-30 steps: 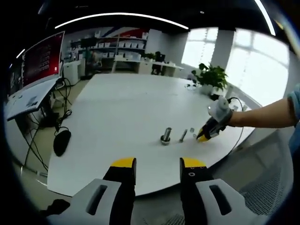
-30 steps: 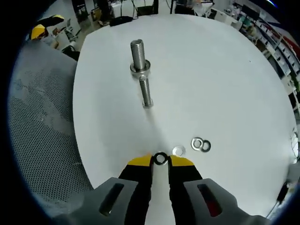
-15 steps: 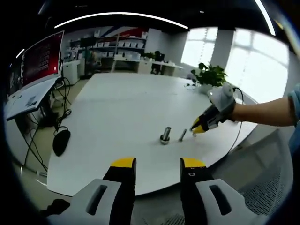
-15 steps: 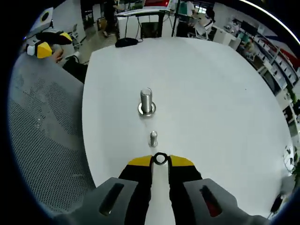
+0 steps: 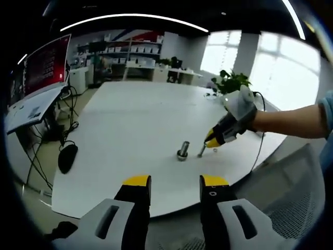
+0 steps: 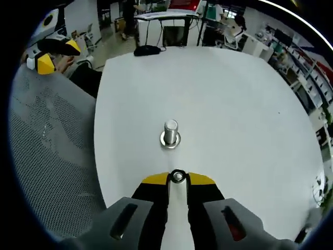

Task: Place the washer onto the threaded stud by aligning its center hole with the stud, sliding it down to the base, and recovering from edge contact or off-axis alignment until the washer reaches the visible bottom stop.

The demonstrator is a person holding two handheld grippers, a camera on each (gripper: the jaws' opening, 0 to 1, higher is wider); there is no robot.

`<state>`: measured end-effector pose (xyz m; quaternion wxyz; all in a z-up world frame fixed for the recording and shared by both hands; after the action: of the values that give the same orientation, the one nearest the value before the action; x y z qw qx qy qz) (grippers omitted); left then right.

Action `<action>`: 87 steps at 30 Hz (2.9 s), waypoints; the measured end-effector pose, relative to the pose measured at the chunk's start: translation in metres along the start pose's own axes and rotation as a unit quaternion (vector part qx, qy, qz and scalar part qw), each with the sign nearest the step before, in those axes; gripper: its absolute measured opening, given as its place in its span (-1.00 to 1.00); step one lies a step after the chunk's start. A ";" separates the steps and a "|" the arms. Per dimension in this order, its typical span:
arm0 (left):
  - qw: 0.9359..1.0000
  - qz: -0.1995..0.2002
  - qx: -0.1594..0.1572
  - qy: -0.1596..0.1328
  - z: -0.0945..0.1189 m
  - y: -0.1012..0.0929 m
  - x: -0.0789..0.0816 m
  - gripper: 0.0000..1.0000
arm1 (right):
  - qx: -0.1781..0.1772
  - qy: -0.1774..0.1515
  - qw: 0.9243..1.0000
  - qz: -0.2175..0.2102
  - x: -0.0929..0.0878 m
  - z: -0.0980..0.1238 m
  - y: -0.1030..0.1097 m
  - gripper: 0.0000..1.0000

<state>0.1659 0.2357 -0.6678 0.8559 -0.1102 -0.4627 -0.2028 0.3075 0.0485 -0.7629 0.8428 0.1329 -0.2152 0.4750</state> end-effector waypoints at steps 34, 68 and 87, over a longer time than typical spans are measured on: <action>1.000 0.001 0.000 0.003 -0.001 0.000 -0.001 -0.31 | 0.001 0.063 0.998 -0.018 -0.045 -0.027 -0.022 -0.48; 1.000 0.007 -0.002 0.006 -0.001 0.000 -0.002 -0.31 | -0.025 0.031 0.993 -0.115 -0.089 -0.016 -0.052 -0.60; 1.000 0.007 0.000 0.003 -0.001 0.000 -0.001 -0.30 | -0.034 0.021 0.998 -0.048 -0.069 -0.007 -0.030 -0.73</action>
<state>0.1661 0.2360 -0.6696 0.8589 -0.1128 -0.4590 -0.1973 0.3032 -0.0156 -0.8033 0.8730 0.1043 -0.2065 0.4294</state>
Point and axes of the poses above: the point that each gripper's makers call its tool centre point, and the gripper's own axes: z roughly backward along the fingers, y roughly to its left, x roughly out of its top, the point moved 2 cm from there along z, roughly backward along the fingers, and after that the axes turned 14 degrees about -z, right-handed, at the moved point
